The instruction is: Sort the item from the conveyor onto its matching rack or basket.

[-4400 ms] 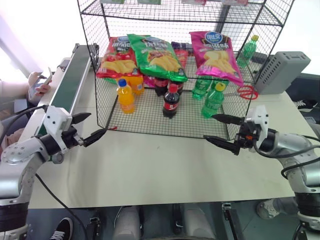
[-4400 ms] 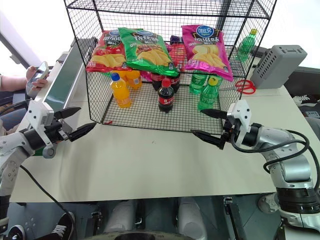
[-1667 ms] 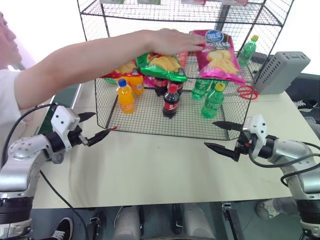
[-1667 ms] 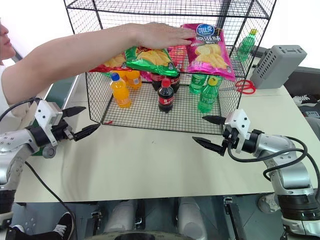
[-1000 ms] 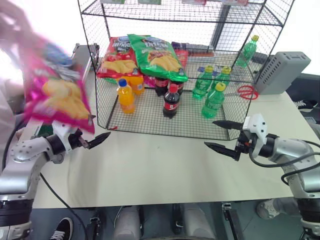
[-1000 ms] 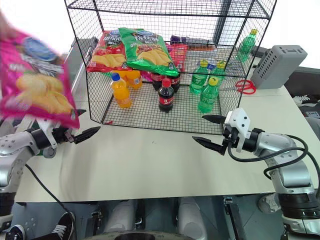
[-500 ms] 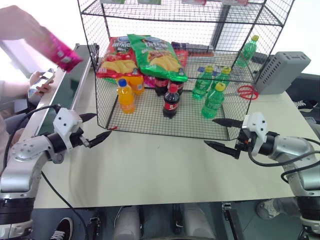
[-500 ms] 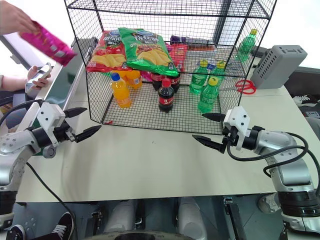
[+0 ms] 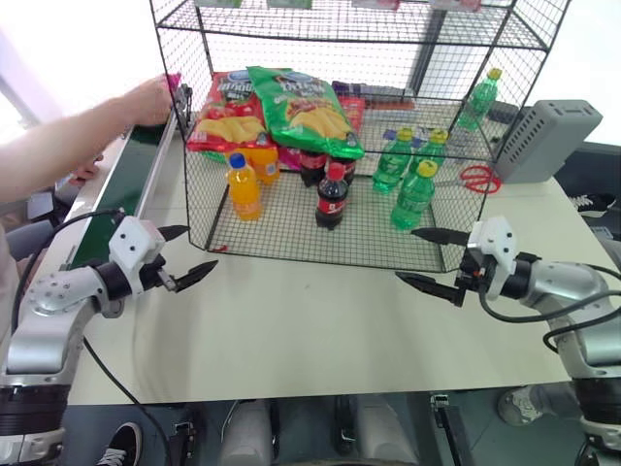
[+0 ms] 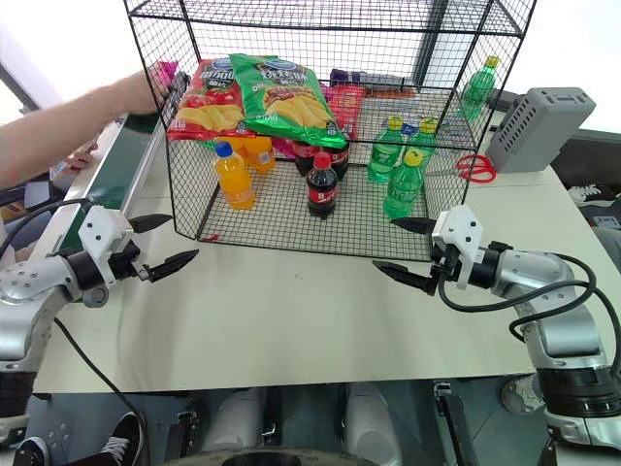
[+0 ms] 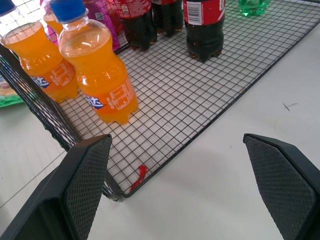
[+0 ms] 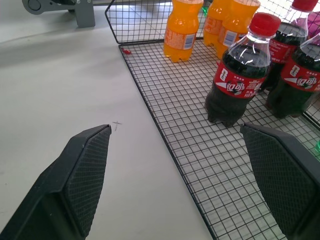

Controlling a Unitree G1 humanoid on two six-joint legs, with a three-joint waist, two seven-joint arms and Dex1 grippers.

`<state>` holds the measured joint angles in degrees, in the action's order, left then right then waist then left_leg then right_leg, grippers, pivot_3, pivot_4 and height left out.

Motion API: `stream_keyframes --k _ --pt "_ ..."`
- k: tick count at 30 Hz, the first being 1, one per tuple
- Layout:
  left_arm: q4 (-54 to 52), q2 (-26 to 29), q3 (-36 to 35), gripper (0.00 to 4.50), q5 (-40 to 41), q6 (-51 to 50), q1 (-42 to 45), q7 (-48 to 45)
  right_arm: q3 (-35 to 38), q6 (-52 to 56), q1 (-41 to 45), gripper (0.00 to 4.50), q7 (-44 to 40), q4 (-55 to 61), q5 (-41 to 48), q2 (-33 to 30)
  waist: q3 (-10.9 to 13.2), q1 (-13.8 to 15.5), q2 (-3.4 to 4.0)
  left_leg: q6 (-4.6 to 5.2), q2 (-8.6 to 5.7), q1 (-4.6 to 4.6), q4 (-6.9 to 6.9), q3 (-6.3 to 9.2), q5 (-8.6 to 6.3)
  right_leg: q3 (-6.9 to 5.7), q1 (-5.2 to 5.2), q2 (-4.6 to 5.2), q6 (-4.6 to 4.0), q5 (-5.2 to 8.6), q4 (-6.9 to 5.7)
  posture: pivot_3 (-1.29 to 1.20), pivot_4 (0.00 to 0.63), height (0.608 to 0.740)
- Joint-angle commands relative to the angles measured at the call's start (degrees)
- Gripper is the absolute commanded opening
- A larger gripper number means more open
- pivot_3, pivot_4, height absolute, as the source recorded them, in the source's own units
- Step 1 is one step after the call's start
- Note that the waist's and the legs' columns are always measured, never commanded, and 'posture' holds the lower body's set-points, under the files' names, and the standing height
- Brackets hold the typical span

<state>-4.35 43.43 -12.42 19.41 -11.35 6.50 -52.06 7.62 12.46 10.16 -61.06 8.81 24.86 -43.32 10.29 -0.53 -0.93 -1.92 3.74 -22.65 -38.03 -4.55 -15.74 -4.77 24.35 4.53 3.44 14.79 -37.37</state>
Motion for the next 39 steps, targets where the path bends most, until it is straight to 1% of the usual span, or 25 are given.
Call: stream_keyframes --k 1,5,11,15,20,24,25,30,32,33,36,38,39 --pt "-0.2 0.1 -1.3 4.50 0.1 1.6 -0.2 0.3 0.4 -1.1 1.2 4.33 -0.2 -0.1 0.4 0.3 0.0 0.0 0.00 0.00 0.00 0.00 0.00 0.00 0.00 0.00 0.00 0.00 0.00 0.00 0.00 0.00 0.150 0.740" --pt "0.0 0.0 -2.4 4.50 2.1 1.3 -0.2 -0.7 -0.6 -1.4 2.9 4.33 -0.4 -1.1 0.0 0.4 0.0 -0.1 0.00 0.00 0.00 0.00 0.00 -0.01 0.00 0.00 0.00 0.00 0.00 0.00 0.00 0.00 0.150 0.740" --pt "-1.1 0.1 -3.4 4.50 5.5 0.7 -2.7 -3.3 -1.5 -1.9 3.9 4.33 -1.1 -1.9 -0.4 0.7 0.0 -0.1 0.00 0.00 0.01 0.02 0.00 0.00 0.00 0.00 0.00 0.00 0.00 0.00 -0.03 0.00 0.150 0.740" --pt "-1.8 0.3 -4.9 4.50 6.0 3.3 -4.8 -4.6 -1.7 -1.9 4.6 4.33 -1.4 -2.4 -0.2 1.0 0.0 0.0 0.00 0.00 0.00 0.02 -0.01 -0.02 0.00 0.00 0.00 0.02 0.00 0.00 -0.03 0.00 0.150 0.740" --pt "-1.8 0.2 -6.7 4.50 6.9 2.4 -6.6 -4.1 -2.7 -1.9 6.1 4.33 -2.2 -2.9 -0.2 1.4 0.0 0.0 0.00 0.00 0.01 0.02 -0.01 -0.01 0.00 0.00 0.00 0.01 0.00 0.00 -0.04 0.00 0.150 0.740" --pt "-3.1 0.0 -8.9 4.50 8.5 2.3 -8.7 -4.7 -3.3 1.1 7.4 4.33 -2.8 -1.6 1.6 2.0 0.0 -0.2 0.00 0.00 0.02 0.03 0.00 -0.01 0.00 0.00 0.00 0.01 0.00 0.00 -0.04 0.00 0.150 0.740" --pt "-4.0 -0.1 -9.7 4.50 8.6 2.9 -10.1 -4.7 -3.5 4.3 7.9 4.33 -2.6 -0.4 3.6 2.3 0.0 -0.1 0.00 0.00 0.02 0.03 0.00 -0.01 0.00 0.00 0.00 0.00 0.00 0.00 -0.04 0.00 0.150 0.740" --pt "-6.8 -0.3 -13.4 4.50 9.0 3.1 -14.6 -3.7 -6.0 10.9 9.1 4.33 -1.3 5.4 8.6 5.6 0.0 -0.1 0.00 0.00 0.05 0.03 0.00 0.01 0.00 0.00 0.00 -0.01 -0.01 0.00 -0.05 0.00 0.150 0.740" --pt "-8.4 -0.5 -15.4 4.50 7.0 5.6 -17.0 -2.7 -7.7 13.2 10.1 4.33 0.0 7.3 11.6 9.3 0.0 -0.1 -0.04 0.00 0.05 0.03 0.00 0.01 0.00 0.00 0.00 -0.01 -0.01 0.00 -0.05 0.00 0.150 0.740" --pt "-9.0 -0.5 -16.3 4.50 4.7 8.1 -18.4 -2.0 -9.1 13.7 10.4 4.33 0.3 8.2 12.1 10.9 0.0 -0.2 -0.04 0.00 0.05 0.03 0.00 0.01 0.00 0.00 0.00 0.00 -0.01 0.00 -0.05 0.00 0.150 0.740" --pt "-12.3 -1.9 -20.6 4.50 6.1 9.1 -22.1 -0.5 -12.9 15.0 11.3 4.33 -0.4 8.3 11.3 13.3 0.0 -0.2 -0.04 0.00 0.06 0.03 0.01 0.02 -0.01 0.00 0.01 0.00 -0.02 0.01 -0.05 0.00 0.150 0.740" --pt "-14.9 -3.1 -23.6 4.50 8.5 6.8 -25.4 0.4 -14.2 14.8 12.9 4.33 -0.2 6.9 10.8 14.9 0.0 -0.2 -0.04 0.00 0.06 0.02 0.00 0.01 -0.01 0.00 0.01 0.01 -0.02 0.01 -0.04 0.00 0.150 0.740" --pt "-15.8 -3.6 -24.6 4.50 7.8 6.9 -27.2 1.2 -14.9 14.0 13.6 4.33 -0.7 6.0 10.1 15.4 0.0 -0.2 -0.04 0.00 0.06 0.02 0.00 0.01 -0.01 0.01 0.01 0.03 -0.02 0.01 -0.04 0.00 0.150 0.740"
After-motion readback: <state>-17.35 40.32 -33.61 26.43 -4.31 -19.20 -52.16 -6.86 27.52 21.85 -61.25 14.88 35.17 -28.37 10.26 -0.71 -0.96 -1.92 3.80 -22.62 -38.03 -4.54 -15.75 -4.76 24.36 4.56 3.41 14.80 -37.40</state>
